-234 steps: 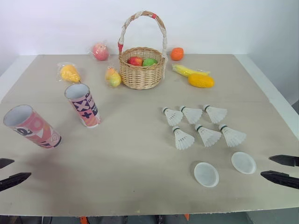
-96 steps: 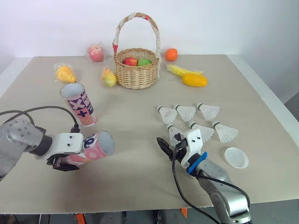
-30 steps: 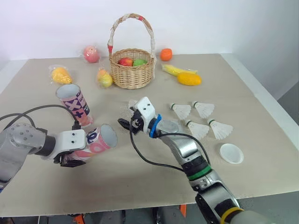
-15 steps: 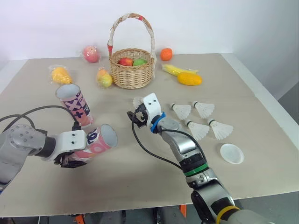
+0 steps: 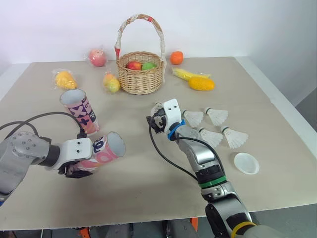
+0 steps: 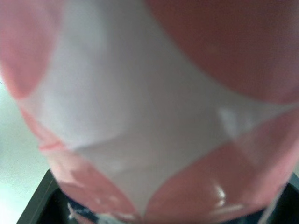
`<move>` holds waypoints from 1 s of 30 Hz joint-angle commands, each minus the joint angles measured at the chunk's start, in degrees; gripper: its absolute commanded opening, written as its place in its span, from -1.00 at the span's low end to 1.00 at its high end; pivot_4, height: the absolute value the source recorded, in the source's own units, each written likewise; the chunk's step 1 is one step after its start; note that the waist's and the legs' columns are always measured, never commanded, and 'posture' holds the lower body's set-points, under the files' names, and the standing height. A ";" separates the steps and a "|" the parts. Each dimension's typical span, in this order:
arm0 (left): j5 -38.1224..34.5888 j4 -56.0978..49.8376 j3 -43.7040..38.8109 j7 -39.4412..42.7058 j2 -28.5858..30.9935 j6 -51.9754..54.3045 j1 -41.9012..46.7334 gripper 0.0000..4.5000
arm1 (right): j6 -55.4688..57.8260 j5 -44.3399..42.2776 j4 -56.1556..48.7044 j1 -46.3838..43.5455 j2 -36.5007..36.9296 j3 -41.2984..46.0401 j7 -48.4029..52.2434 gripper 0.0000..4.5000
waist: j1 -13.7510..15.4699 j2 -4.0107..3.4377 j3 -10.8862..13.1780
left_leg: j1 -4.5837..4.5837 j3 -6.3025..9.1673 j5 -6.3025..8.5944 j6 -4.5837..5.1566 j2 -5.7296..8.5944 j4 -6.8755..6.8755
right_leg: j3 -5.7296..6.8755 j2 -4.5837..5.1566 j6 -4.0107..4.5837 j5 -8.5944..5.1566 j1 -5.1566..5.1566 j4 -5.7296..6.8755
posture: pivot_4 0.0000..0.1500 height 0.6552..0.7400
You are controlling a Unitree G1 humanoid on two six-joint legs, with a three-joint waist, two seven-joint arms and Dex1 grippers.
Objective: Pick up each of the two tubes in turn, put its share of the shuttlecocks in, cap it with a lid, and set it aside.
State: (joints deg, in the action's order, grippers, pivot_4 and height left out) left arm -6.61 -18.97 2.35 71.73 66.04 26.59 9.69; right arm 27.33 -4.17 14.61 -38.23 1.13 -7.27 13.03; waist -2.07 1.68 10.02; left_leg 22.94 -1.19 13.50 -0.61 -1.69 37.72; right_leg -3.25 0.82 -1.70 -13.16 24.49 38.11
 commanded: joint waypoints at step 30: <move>-0.50 -1.95 1.34 -0.78 -0.66 1.20 -1.23 0.42 | -4.48 -4.38 4.37 -5.81 -3.91 6.25 -0.22 -0.99 | -0.08 -0.04 0.02 | 0.00 -0.03 0.00 0.00 0.04 -0.02 | -0.06 0.08 -0.17 -0.05 0.00 -0.02 | 1.00 1.00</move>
State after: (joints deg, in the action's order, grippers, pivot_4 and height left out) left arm -6.70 -19.78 2.18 71.19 66.02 27.57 9.33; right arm 21.58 -6.71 25.56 -43.72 -3.03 0.17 9.56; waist -2.15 1.64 10.04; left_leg 22.94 -1.23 13.50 -0.60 -1.64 37.67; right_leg -3.31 0.91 -1.89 -13.22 24.49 38.09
